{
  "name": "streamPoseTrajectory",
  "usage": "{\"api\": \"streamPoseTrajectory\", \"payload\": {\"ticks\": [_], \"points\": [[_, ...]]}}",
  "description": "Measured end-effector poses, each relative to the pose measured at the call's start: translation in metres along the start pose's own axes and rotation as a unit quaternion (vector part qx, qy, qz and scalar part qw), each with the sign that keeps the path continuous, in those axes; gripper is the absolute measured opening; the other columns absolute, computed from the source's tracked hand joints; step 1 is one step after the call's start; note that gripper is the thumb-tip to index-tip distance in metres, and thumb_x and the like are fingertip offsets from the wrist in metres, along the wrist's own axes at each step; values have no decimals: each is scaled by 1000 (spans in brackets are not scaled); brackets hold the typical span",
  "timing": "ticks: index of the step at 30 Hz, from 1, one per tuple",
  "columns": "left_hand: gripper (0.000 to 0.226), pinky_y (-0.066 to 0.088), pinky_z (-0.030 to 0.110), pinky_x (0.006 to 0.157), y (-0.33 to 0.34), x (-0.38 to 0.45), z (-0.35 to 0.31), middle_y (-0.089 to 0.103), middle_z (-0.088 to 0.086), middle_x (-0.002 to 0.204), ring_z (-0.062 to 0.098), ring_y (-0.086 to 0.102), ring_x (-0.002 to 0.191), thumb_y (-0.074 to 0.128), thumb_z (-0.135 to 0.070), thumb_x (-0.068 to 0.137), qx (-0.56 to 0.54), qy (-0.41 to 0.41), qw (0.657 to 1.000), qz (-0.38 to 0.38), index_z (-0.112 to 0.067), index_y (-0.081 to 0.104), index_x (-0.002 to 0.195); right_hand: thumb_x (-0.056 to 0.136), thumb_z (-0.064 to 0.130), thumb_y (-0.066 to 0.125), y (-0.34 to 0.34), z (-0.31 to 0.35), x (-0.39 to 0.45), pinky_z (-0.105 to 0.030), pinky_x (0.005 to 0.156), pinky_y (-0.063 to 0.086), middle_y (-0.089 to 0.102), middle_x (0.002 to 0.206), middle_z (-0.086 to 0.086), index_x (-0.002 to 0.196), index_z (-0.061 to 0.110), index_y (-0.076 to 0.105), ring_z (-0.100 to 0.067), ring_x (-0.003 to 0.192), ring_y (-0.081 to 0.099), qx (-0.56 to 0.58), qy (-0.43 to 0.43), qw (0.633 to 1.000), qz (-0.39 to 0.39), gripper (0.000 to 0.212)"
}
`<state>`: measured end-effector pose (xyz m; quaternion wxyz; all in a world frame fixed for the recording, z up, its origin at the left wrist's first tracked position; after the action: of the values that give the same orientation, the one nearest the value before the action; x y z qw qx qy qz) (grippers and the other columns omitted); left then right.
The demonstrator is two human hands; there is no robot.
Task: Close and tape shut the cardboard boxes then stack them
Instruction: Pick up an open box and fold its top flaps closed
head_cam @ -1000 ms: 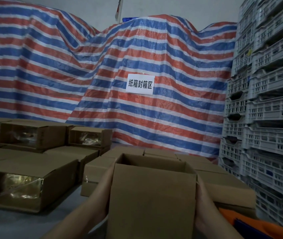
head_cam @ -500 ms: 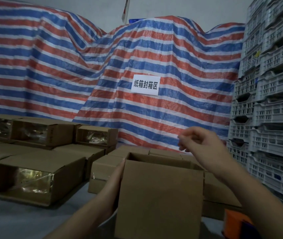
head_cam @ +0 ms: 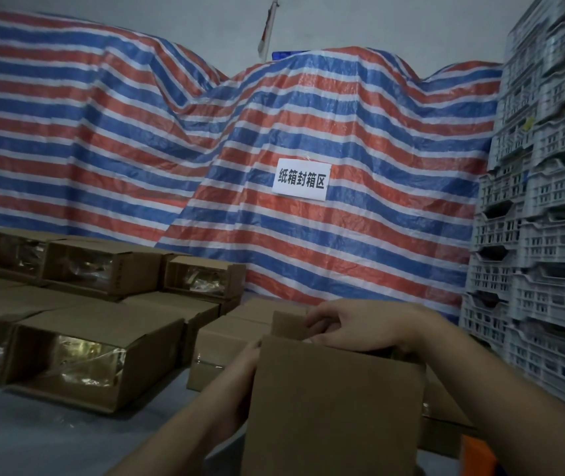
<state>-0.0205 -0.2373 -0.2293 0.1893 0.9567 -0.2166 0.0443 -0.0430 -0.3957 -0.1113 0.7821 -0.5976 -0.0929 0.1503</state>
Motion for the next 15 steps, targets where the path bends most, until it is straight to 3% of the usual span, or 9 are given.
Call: {"api": "streamPoseTrajectory", "payload": {"ticks": [2,4,6,8,10,12,15], "points": [[72,56,34,62,0,6,-3,76,12,92,26,74,81,75,-31,66,8,33,999,-22,-27,49,132,74,79,60,2,-5,-2,-27,101,46,61,126,24,137,44,52,2,112,59,-11,7,999,-30,73],[64,55,33,55,-4,10,-3,76,12,83,27,74,71,73,-20,73,6,61,997,-52,-35,43,128,87,68,59,0,-10,-5,-21,92,47,62,117,26,130,42,57,4,104,61,-6,-8,997,-74,51],[51,55,33,52,-7,13,-2,75,14,79,28,71,65,72,-14,74,-14,53,996,-65,-32,49,116,94,56,60,-7,-21,-14,-19,80,49,70,101,21,112,39,66,4,92,66,38,-23,983,-177,26],[47,57,35,56,-8,15,-1,74,18,88,30,71,71,71,-17,68,-13,57,998,-36,-22,58,112,98,43,59,-13,-38,-29,-24,76,53,73,88,15,97,31,72,-2,86,69,163,-25,936,-311,18],[36,58,36,59,-10,14,-1,73,19,95,30,72,78,69,-21,70,2,59,998,-17,-19,68,106,100,31,57,-7,-65,-42,-38,86,56,75,89,3,93,21,73,-16,92,71,299,11,861,-412,20],[23,57,37,63,-9,15,-2,74,17,98,30,73,85,67,-26,77,17,60,998,-9,-26,74,99,100,24,57,16,-88,-48,-48,94,54,75,98,-8,96,13,72,-26,97,70,399,52,803,-441,19],[24,56,37,64,-8,18,-1,74,17,97,31,73,86,65,-30,83,20,52,998,-10,-30,70,107,100,30,55,56,-107,-46,-43,84,53,75,101,-16,107,11,72,-27,92,72,524,96,745,-402,26]]}}
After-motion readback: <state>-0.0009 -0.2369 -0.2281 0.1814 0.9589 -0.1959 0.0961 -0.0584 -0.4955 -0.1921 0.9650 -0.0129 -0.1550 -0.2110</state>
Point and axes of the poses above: each hand's wrist, its own x-axis towards the middle knuckle, its own y-axis out of the palm, z = x × y, the point moved 3 cm from there along x, towards the middle knuckle
